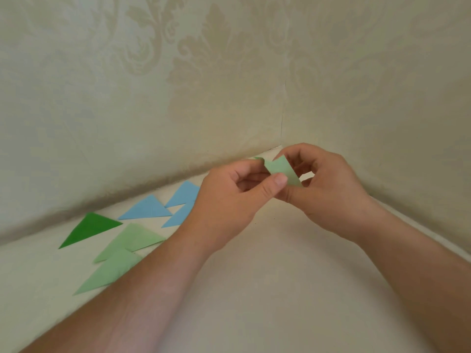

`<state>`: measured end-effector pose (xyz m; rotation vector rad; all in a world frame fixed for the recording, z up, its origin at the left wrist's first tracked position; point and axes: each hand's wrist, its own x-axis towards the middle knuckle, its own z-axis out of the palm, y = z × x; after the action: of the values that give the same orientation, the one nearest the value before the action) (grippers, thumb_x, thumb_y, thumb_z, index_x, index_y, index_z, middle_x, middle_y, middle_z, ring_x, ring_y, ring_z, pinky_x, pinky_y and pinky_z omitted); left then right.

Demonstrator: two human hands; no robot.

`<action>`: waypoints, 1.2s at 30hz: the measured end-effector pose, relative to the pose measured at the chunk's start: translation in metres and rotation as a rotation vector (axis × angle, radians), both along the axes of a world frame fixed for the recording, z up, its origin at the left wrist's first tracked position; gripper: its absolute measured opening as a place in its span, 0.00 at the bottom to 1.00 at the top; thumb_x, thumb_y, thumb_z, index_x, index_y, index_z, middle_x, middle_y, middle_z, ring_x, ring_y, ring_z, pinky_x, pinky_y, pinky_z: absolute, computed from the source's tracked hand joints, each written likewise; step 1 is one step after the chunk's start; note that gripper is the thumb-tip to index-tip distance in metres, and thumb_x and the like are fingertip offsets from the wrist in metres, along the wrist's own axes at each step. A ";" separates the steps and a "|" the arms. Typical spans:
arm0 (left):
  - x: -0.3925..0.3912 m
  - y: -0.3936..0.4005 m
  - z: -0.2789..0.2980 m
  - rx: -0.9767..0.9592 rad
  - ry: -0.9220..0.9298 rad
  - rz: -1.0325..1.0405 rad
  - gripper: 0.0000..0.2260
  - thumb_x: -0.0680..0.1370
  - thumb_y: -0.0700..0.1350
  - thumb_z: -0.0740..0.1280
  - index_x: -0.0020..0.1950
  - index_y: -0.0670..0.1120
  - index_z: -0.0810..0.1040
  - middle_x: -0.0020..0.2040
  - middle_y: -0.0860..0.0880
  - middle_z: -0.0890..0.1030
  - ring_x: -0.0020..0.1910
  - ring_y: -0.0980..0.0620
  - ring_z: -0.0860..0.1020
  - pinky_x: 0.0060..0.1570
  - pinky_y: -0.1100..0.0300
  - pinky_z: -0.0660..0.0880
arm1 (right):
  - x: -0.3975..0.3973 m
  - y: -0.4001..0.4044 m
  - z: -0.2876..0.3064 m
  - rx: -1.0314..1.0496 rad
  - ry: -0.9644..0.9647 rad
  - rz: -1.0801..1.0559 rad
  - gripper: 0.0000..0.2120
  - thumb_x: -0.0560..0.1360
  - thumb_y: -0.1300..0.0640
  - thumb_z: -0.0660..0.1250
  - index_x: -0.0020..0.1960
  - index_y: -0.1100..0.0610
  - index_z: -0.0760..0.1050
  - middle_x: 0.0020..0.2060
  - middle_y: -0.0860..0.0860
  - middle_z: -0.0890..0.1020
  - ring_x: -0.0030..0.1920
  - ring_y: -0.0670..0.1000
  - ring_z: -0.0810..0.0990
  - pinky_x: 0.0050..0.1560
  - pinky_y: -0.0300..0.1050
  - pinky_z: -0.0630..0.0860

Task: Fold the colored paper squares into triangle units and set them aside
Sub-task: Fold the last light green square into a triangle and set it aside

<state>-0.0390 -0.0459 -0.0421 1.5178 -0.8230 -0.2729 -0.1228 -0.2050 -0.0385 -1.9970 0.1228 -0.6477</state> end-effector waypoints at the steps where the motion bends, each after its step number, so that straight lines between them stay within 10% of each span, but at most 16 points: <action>1: 0.000 0.000 0.000 0.005 -0.012 -0.005 0.08 0.78 0.44 0.75 0.56 0.51 0.85 0.50 0.52 0.88 0.52 0.53 0.86 0.55 0.60 0.80 | 0.000 0.000 0.000 0.016 -0.005 0.003 0.14 0.70 0.52 0.80 0.53 0.45 0.82 0.48 0.46 0.85 0.49 0.52 0.81 0.45 0.50 0.80; 9: 0.005 -0.001 0.000 -0.084 0.080 0.110 0.07 0.76 0.45 0.77 0.52 0.47 0.83 0.50 0.51 0.86 0.49 0.47 0.87 0.60 0.42 0.81 | 0.001 0.002 -0.001 0.094 -0.024 0.032 0.10 0.68 0.51 0.81 0.46 0.39 0.86 0.49 0.43 0.82 0.53 0.52 0.81 0.53 0.48 0.79; 14: 0.006 -0.002 -0.001 -0.149 0.219 0.108 0.09 0.77 0.40 0.75 0.55 0.46 0.80 0.56 0.45 0.85 0.51 0.45 0.86 0.57 0.45 0.82 | 0.001 0.004 -0.002 0.185 0.027 0.090 0.06 0.71 0.57 0.80 0.46 0.55 0.86 0.46 0.56 0.86 0.50 0.63 0.83 0.55 0.67 0.80; 26: 0.007 -0.002 0.006 -0.203 0.519 -0.052 0.17 0.80 0.32 0.66 0.68 0.42 0.76 0.61 0.42 0.84 0.62 0.42 0.83 0.62 0.48 0.80 | 0.003 0.008 0.006 0.795 -0.014 0.098 0.13 0.76 0.68 0.71 0.40 0.55 0.70 0.45 0.58 0.85 0.46 0.55 0.86 0.46 0.49 0.82; 32: 0.008 -0.001 0.011 -0.303 0.525 0.026 0.18 0.80 0.34 0.69 0.68 0.45 0.73 0.57 0.41 0.86 0.56 0.41 0.85 0.53 0.46 0.83 | -0.001 0.005 0.002 0.259 -0.049 0.033 0.29 0.74 0.65 0.73 0.64 0.37 0.69 0.41 0.65 0.79 0.40 0.60 0.81 0.48 0.64 0.82; 36: 0.013 0.001 0.009 -0.229 0.353 0.136 0.20 0.79 0.35 0.71 0.68 0.50 0.72 0.52 0.45 0.88 0.51 0.45 0.87 0.46 0.50 0.83 | -0.007 0.004 0.002 -0.114 -0.034 0.156 0.32 0.75 0.68 0.69 0.64 0.32 0.74 0.45 0.47 0.81 0.40 0.58 0.78 0.42 0.58 0.80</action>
<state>-0.0264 -0.0453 -0.0330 1.2571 -0.4518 -0.3227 -0.1296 -0.2014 -0.0363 -2.0796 -0.0921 -0.5988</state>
